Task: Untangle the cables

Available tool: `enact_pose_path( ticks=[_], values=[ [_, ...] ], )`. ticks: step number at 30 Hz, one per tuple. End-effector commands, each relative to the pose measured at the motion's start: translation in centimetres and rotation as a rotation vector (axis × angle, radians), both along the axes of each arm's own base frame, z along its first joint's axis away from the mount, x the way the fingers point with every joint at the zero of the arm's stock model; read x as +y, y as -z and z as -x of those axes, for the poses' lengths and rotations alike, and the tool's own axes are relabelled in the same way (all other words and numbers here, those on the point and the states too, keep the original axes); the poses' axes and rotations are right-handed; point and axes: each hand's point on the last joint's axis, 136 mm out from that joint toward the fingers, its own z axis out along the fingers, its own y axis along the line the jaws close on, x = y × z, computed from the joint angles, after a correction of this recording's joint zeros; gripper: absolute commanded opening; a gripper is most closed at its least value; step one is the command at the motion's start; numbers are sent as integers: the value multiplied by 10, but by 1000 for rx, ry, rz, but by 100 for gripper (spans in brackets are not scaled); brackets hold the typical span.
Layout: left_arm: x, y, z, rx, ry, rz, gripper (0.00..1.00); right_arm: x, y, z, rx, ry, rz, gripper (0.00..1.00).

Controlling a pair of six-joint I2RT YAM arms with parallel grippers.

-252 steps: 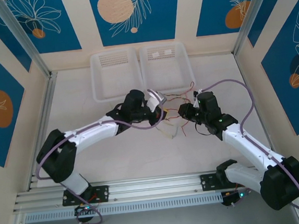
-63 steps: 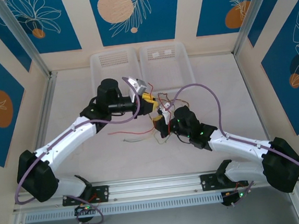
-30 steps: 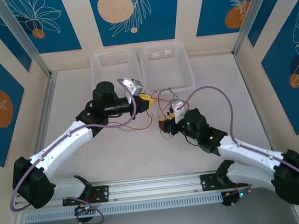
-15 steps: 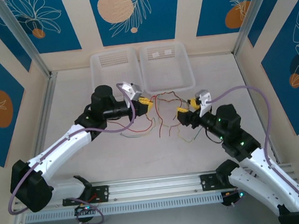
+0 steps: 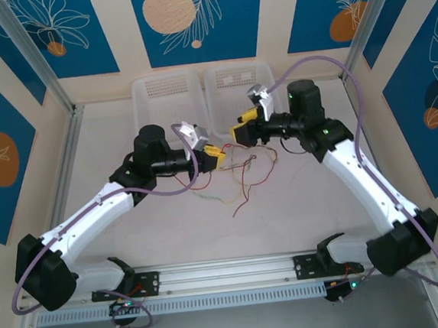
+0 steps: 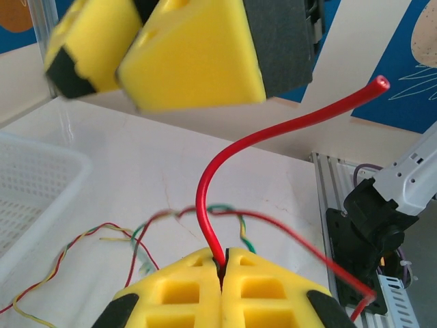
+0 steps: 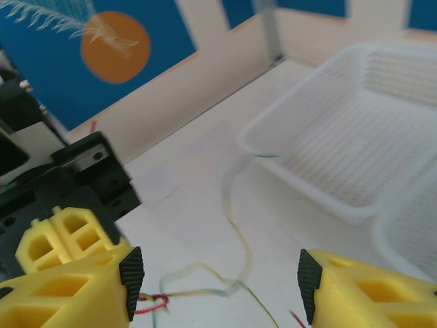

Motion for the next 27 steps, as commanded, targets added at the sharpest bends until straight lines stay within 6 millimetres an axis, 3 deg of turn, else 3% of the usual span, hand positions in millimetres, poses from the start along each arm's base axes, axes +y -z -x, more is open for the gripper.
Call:
enact_pose_path(
  ticks=[1,7,14,23,27],
  values=[
    [1,-14,10,-69,33,27,0,18,2,40,64,-260,-13,64],
    [2,-11,6,-69,13,21,0,30,16,64,-4,-349,-13,66],
    [5,-9,0,-67,-38,24,0,29,52,69,33,-318,30,68],
    [6,-9,-5,-44,-69,35,0,18,61,85,-22,-292,-10,76],
    [5,-11,-5,-41,-59,37,0,22,78,82,13,-277,62,67]
  ],
)
